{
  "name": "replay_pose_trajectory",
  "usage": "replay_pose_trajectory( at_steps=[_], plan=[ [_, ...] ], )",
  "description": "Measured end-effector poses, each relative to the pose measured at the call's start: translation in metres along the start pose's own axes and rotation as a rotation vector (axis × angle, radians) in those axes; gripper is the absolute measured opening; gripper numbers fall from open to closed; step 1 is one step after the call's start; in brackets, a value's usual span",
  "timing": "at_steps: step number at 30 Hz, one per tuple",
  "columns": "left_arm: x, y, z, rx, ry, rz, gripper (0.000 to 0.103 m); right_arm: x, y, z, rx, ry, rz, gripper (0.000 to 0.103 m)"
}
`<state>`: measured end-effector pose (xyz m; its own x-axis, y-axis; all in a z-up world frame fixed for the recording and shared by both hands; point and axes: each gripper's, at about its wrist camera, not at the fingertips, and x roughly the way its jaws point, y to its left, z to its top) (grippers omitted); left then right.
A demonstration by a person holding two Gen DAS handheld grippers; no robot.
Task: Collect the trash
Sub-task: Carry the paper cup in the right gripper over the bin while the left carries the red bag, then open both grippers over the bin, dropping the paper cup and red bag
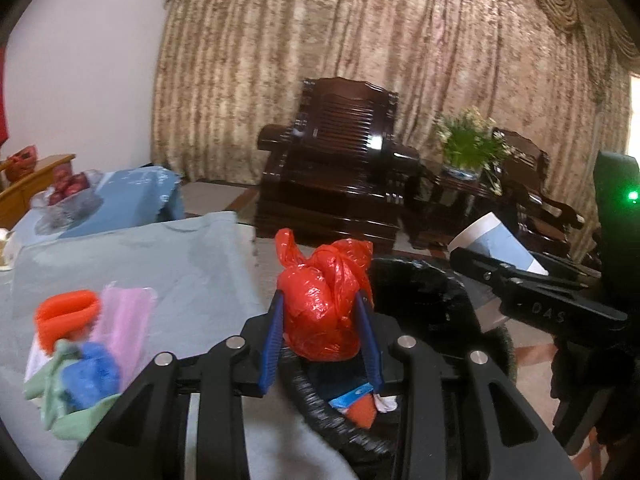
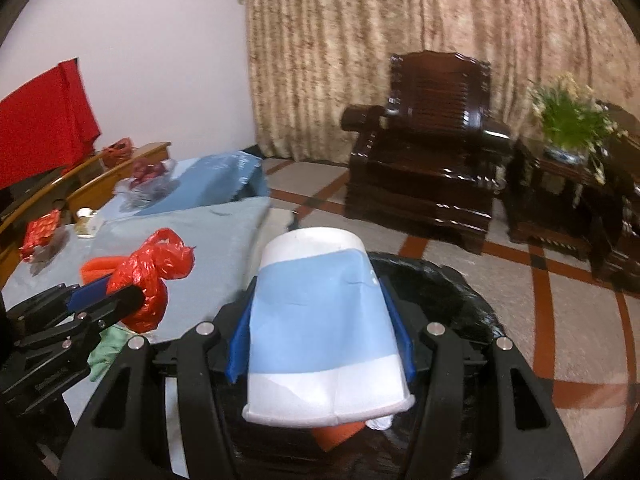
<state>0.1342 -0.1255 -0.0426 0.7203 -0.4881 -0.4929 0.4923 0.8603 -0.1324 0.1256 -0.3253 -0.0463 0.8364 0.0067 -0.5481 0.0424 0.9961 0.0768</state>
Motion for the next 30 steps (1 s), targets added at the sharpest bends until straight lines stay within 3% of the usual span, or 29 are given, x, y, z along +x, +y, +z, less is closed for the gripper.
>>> replay_pose_trajectory(
  at_steps=[10,16,19,26,30],
  plan=[
    [0.051,-0.039,-0.014,0.054,0.067,-0.071,0.035,0.023,-0.042,-0.024,0.056,0.068,-0.079,0.056],
    [0.069,-0.047,-0.021,0.070,0.105,-0.082,0.036,0.032,-0.055,-0.033,0.063,0.093,-0.104,0.063],
    [0.077,-0.048,-0.023,0.073,0.126,-0.089,0.042,0.034,-0.059,-0.033,0.065,0.098,-0.126,0.070],
    [0.076,-0.041,-0.025,0.076,0.140,-0.085,0.068,0.030,-0.069,-0.037,0.082,0.083,-0.167,0.091],
    [0.064,-0.031,-0.026,0.071,0.121,-0.047,0.079,0.026,-0.066,-0.036,0.085,0.077,-0.157,0.094]
  ],
)
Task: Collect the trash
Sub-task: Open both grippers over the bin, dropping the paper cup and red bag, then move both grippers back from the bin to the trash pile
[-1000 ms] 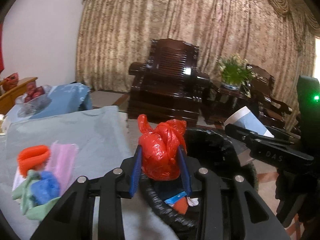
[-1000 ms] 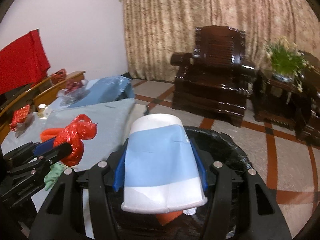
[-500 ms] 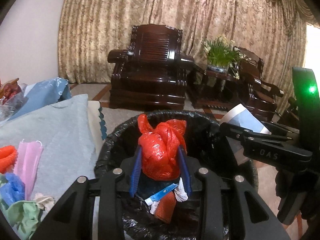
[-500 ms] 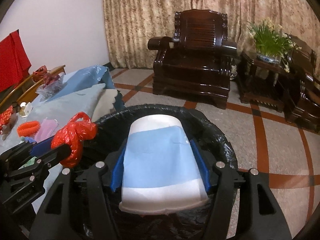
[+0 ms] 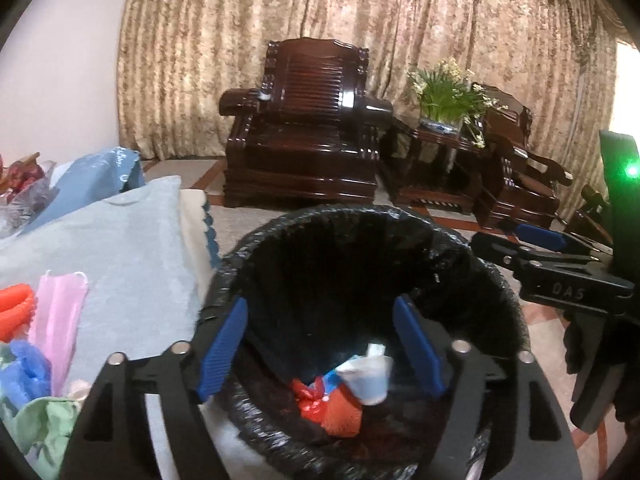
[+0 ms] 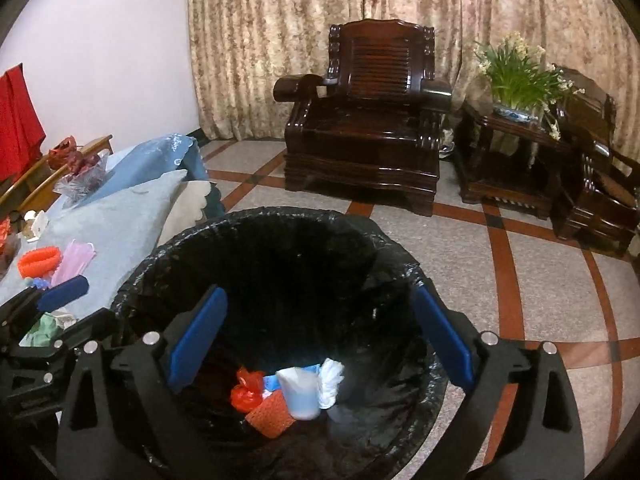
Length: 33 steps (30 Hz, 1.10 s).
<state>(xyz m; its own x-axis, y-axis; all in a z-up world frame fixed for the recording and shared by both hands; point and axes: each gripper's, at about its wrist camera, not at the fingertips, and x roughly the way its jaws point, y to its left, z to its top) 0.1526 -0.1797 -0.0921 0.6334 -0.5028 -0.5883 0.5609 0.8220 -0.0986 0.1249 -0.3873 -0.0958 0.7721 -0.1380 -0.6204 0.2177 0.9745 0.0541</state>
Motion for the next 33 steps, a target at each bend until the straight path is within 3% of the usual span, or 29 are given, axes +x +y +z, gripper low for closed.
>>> replay_pose_trajectory(
  at_steps=[2,14,33],
  plan=[
    [-0.008,0.007,-0.001,-0.007,-0.015,0.022,0.085,-0.002,0.004,-0.001,-0.006,-0.001,0.012,0.094],
    [-0.074,0.060,-0.006,-0.080,-0.091,0.141,0.087,-0.026,0.076,0.007,-0.080,-0.032,0.161,0.094],
    [-0.172,0.169,-0.073,-0.203,-0.117,0.451,0.087,-0.036,0.230,-0.004,-0.236,-0.005,0.427,0.094]
  ],
)
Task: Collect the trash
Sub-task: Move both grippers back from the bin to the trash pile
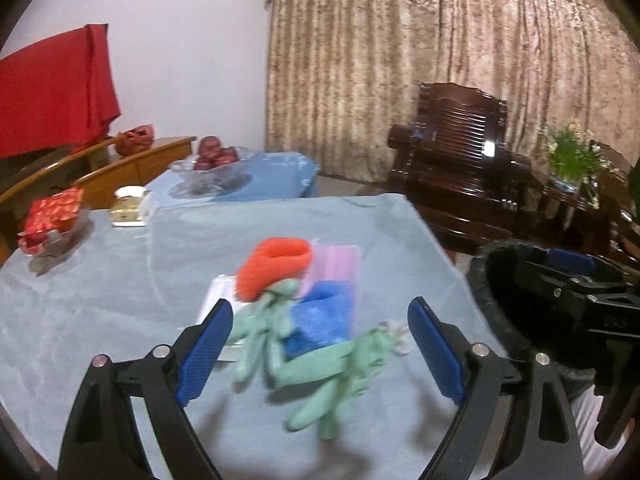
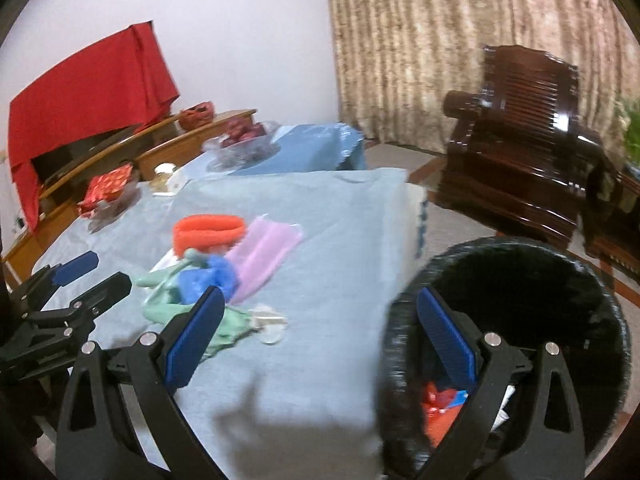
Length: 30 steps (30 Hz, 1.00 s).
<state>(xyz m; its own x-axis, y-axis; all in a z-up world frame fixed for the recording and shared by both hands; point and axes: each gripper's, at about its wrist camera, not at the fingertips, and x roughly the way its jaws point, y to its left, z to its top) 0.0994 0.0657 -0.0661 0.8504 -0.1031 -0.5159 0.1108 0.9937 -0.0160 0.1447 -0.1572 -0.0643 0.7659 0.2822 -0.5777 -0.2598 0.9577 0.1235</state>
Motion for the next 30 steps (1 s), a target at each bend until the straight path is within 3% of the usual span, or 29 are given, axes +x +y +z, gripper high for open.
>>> replay_pose_trajectory(
  at_steps=[10,27,30],
  plan=[
    [-0.005,0.044,-0.019,-0.047,0.029,0.078,0.087,0.035,0.054,-0.014,-0.063,0.072,0.079,0.094],
    [0.005,0.101,-0.049,-0.098,0.078,0.148,0.087,0.095,0.121,-0.032,-0.135,0.145,0.104,0.094],
    [0.008,0.106,-0.050,-0.103,0.081,0.148,0.087,0.105,0.126,-0.036,-0.148,0.156,0.095,0.086]
  ],
)
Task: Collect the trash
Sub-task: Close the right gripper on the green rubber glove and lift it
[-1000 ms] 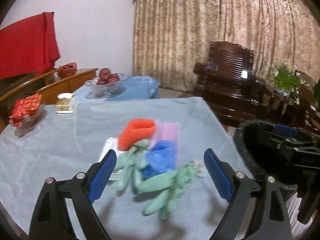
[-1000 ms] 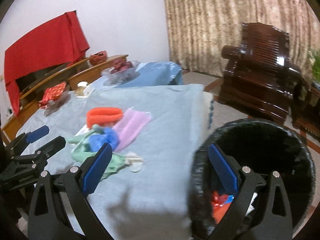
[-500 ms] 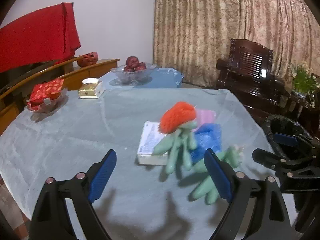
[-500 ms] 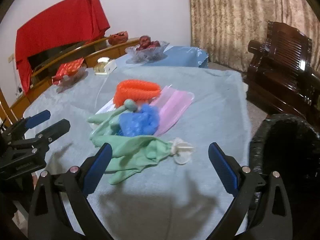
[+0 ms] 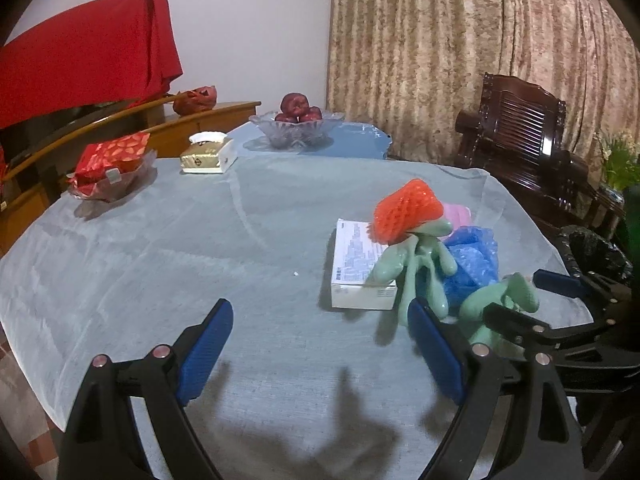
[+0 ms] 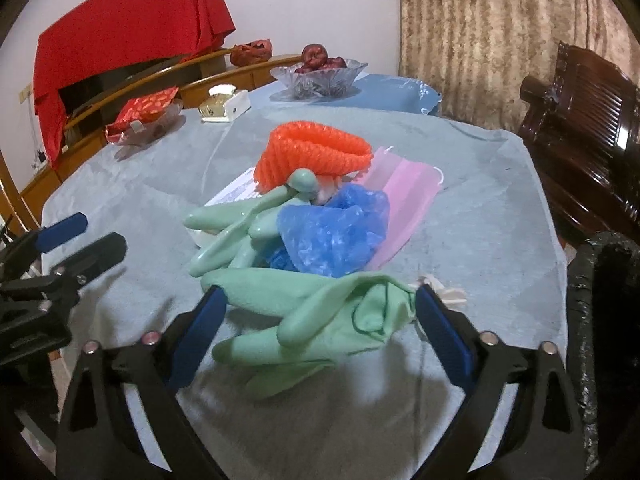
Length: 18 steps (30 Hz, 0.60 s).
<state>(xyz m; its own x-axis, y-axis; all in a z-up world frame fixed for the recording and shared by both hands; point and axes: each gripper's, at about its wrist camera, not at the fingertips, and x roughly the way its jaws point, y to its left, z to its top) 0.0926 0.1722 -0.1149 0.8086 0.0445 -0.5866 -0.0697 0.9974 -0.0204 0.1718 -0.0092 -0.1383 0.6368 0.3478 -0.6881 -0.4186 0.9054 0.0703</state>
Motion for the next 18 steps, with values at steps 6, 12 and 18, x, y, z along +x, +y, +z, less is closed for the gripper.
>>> replay_pose_trajectory(
  at_steps=[6,12,18],
  plan=[
    [0.004,0.002,0.000,-0.003,0.005,-0.004,0.087,0.008,-0.005,-0.002,-0.015,0.027,0.051,0.045],
    [0.009,-0.011,0.003,0.006,0.014,-0.024,0.087,-0.001,-0.014,-0.001,-0.023,0.035,0.087,0.019],
    [0.011,-0.027,0.003,0.025,0.023,-0.050,0.087,-0.018,-0.024,-0.006,-0.067,0.056,0.073,0.015]
  ],
)
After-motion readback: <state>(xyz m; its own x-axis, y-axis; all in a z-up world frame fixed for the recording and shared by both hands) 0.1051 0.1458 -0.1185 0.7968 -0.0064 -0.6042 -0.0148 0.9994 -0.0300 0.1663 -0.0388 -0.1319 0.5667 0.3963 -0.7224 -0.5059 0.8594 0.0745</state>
